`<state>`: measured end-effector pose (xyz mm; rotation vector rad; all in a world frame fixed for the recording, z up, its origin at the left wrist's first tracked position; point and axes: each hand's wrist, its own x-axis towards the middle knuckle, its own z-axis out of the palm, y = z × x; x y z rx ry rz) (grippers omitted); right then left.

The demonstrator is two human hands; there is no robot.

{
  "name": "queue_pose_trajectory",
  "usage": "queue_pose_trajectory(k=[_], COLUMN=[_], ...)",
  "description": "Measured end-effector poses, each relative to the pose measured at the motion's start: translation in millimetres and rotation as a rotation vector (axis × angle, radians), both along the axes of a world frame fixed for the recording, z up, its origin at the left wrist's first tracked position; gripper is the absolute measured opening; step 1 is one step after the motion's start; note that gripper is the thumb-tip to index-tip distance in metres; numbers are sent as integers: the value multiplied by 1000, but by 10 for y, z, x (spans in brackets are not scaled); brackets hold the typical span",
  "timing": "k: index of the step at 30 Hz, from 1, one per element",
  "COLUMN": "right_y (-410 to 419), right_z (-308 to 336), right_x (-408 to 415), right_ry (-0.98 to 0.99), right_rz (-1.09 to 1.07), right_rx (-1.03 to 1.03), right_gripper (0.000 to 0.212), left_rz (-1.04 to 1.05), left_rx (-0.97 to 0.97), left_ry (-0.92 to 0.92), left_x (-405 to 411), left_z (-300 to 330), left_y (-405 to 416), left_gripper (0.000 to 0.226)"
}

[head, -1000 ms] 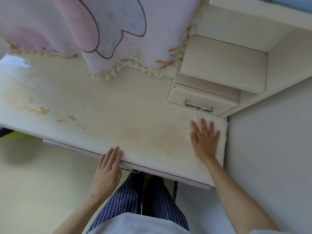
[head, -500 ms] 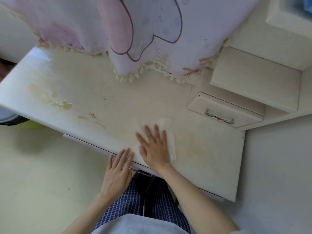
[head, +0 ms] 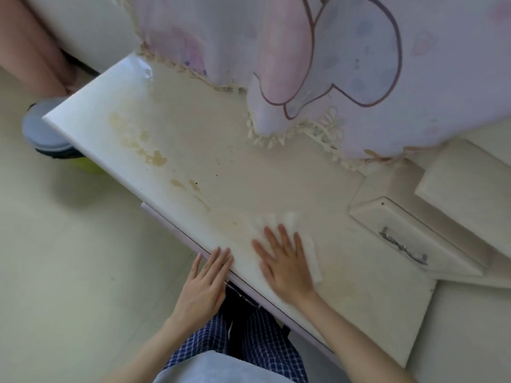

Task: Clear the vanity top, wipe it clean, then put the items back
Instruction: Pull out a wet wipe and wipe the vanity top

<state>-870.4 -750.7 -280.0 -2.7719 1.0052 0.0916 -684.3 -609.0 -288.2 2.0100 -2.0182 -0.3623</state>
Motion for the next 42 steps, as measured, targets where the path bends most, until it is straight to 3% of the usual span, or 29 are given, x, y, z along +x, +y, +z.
queue_pose_trajectory(k=[6, 11, 15, 19, 25, 30, 35, 39, 42], right_y=[-142, -304, -743, -967, -423, -154, -481, -851, -689], right_z=[-8, -99, -83, -61, -72, -82, -90, -105, -95], right_x=[451, 1286, 1538, 1243, 927, 1657, 2369, 2324, 2226], right_ry=[-91, -145, -137, -137, -140, -169, -129, -52, -29], right_rz=[331, 467, 276, 128, 211, 241, 56, -197, -322], right_rx=[62, 82, 47, 4, 2, 40, 15, -67, -76], right_gripper=[51, 47, 47, 47, 49, 49, 48, 47, 49], left_rz=[185, 405, 517, 548, 548, 573, 533, 492, 498], left_rx=[22, 37, 59, 102, 143, 167, 202, 240, 238], left_ry=[16, 5, -45, -81, -114, -163, -144, -128, -108], left_x=[-92, -42, 62, 159, 549, 1148, 1871, 2442, 2773], left_z=[45, 190, 275, 250, 208, 226, 206, 153, 121], left_y=[-3, -97, -148, -161, -222, -366, -614, -852, -966], left_gripper=[49, 51, 51, 52, 52, 55, 56, 59, 62])
